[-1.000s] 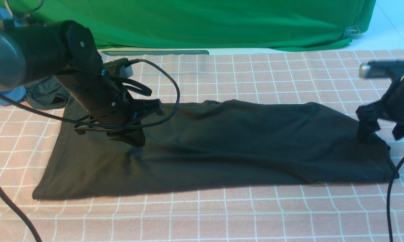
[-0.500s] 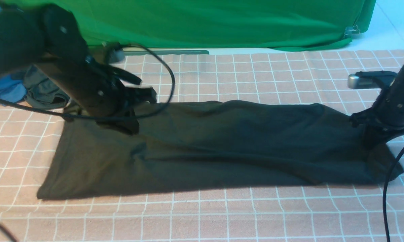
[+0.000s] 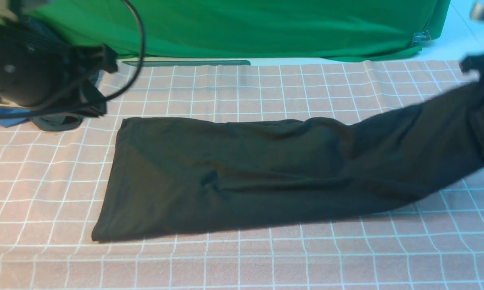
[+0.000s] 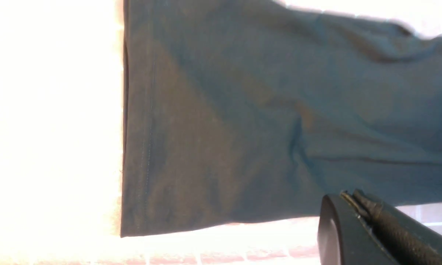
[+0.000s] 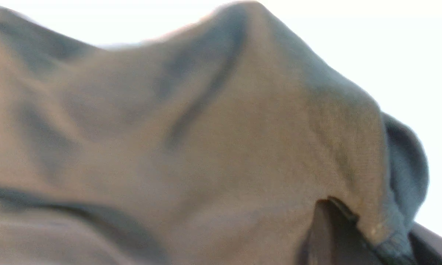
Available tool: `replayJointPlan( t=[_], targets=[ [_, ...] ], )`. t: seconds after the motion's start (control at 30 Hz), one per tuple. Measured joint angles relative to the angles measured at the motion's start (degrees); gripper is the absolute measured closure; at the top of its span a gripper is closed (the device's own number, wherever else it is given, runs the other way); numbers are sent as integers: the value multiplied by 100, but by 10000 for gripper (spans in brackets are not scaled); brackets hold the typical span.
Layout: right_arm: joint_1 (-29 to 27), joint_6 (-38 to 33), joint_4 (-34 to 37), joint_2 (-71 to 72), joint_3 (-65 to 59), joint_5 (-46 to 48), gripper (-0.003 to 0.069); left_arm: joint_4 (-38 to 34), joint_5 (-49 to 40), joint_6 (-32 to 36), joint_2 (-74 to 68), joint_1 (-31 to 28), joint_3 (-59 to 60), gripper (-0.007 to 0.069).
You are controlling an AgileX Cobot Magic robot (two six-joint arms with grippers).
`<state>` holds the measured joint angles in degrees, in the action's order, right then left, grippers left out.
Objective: Fold a long-sleeved shirt over a pink coffee tablecloth.
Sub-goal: 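Fold the right end of the dark garment over onto its left end with the right gripper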
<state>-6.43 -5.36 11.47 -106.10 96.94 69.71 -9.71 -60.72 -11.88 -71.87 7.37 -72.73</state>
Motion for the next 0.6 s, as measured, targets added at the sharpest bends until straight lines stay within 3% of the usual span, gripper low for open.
replayJointPlan(
  t=[0.23,0.6],
  targets=[
    [1318,254,919,192,1017,-33,538,106,-75,-209,723,0,0,610],
    [3493,1095,1234,-104,1461,-1230,538,701,-527,-582,1280,0,0,610]
  ],
)
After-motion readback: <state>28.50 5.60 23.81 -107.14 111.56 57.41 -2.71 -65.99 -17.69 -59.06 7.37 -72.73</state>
